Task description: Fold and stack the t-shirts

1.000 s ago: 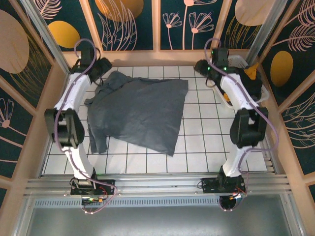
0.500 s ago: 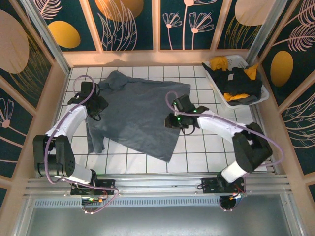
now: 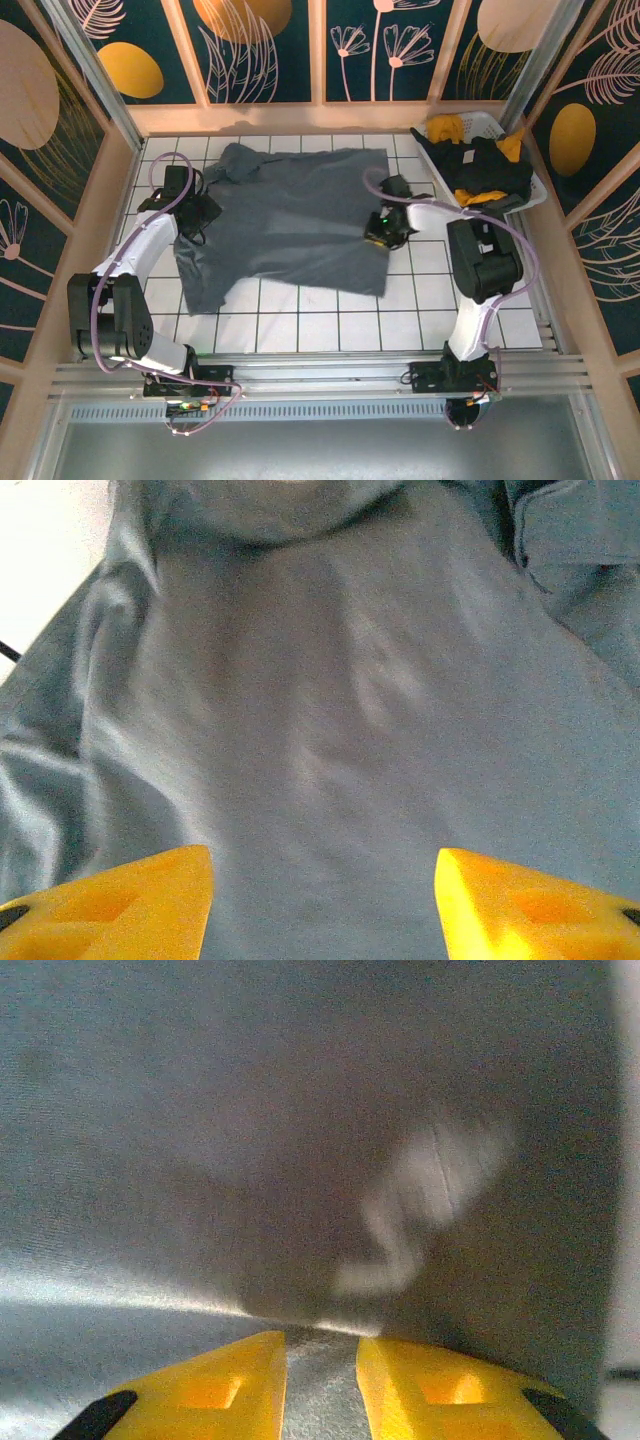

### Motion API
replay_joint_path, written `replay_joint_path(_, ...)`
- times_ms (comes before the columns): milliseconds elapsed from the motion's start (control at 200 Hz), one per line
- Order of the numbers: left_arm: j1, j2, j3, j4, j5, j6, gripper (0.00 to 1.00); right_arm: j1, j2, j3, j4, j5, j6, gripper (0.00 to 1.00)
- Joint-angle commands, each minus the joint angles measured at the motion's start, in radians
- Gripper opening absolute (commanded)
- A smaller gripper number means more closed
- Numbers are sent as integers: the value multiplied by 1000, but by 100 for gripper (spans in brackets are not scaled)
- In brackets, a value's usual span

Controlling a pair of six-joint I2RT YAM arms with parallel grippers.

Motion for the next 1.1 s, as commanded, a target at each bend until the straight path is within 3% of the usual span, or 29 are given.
replay_joint_path(0, 1, -2, 7, -16, 5, 19, 61, -113, 46, 15, -141, 154, -50, 29)
replay_joint_path(300, 1, -18, -82, -83, -56, 23, 60, -47, -89, 181, -200, 112, -113, 43)
replay_joint_path(430, 1, -24, -159, -93, -52, 4, 57, -34, -209, 95, -200, 130, -70, 44)
replay_joint_path(741, -4, -39, -296, 63, 161, -56, 56, -116, -494, -212, -194, 169, -16, 44)
replay_joint_path(926, -27, 43, -259, 83, 197, -57, 52, -211, -525, -328, -164, 144, -1, 43)
replay_joint_path(1096, -46, 102, -246, 97, 193, -58, 42, -229, -477, -345, -161, 164, 9, 43)
